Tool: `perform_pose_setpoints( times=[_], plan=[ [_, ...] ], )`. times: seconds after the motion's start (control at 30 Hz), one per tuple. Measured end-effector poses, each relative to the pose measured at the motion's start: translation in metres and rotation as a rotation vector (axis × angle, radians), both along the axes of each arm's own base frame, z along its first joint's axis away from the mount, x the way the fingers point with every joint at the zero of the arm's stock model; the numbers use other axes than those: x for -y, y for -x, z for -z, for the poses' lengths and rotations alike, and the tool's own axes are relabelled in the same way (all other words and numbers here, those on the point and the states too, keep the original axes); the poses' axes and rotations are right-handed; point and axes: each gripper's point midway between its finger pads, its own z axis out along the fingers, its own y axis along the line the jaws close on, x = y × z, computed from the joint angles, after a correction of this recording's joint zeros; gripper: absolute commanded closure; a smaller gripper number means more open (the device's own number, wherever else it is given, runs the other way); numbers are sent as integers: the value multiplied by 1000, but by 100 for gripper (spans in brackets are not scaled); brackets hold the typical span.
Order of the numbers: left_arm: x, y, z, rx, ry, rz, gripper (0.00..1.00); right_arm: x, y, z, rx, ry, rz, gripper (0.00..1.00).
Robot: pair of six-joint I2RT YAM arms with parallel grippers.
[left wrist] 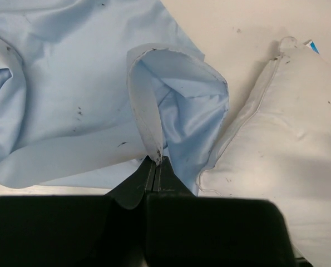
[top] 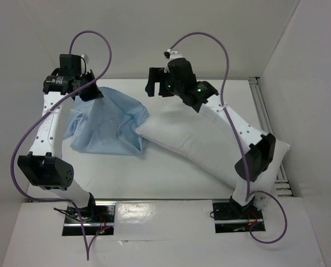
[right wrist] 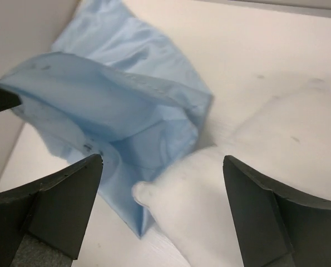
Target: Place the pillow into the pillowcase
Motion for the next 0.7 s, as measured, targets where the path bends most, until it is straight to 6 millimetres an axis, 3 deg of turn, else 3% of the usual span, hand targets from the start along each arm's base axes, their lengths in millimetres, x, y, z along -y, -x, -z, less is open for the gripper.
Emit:
perform_pose_setpoints(
  times=[0.07, 0.13, 0.2, 0.27, 0.3, 0.33, 0.37, 0.4, 0.43, 0.47, 0.57, 0.7],
  plan=[
    [2, 4, 0, -2, 9, 8, 100, 23, 7, -15, 11, 41, 79, 0],
    [4, 10, 1, -5, 16, 15, 100, 48, 14, -10, -20, 99, 169, 0],
    [5, 15, 1, -6, 20, 18, 100, 66, 22, 14, -75, 163, 227, 0],
    [6, 20, 0, -4, 26, 22, 100, 77, 29, 53, -156, 223, 251, 0],
    [6, 22, -1, -1, 28, 23, 100, 80, 32, 84, -217, 262, 251, 11],
    [7, 23, -3, 3, 31, 26, 100, 81, 35, 98, -248, 282, 247, 22],
    [7, 23, -5, 10, 33, 27, 100, 82, 34, 120, -290, 308, 243, 39],
    [8, 23, -5, 14, 34, 29, 100, 80, 34, 138, -325, 325, 236, 82],
    [8, 24, -6, 16, 35, 30, 100, 80, 32, 151, -357, 333, 228, 100],
    [8, 24, -6, 17, 37, 32, 100, 77, 30, 160, -379, 326, 223, 100],
    [10, 25, -5, 14, 42, 37, 100, 74, 29, 159, -381, 299, 202, 100],
    [9, 29, -1, 11, 41, 35, 100, 77, 44, 113, -271, 205, 109, 100]
  ],
)
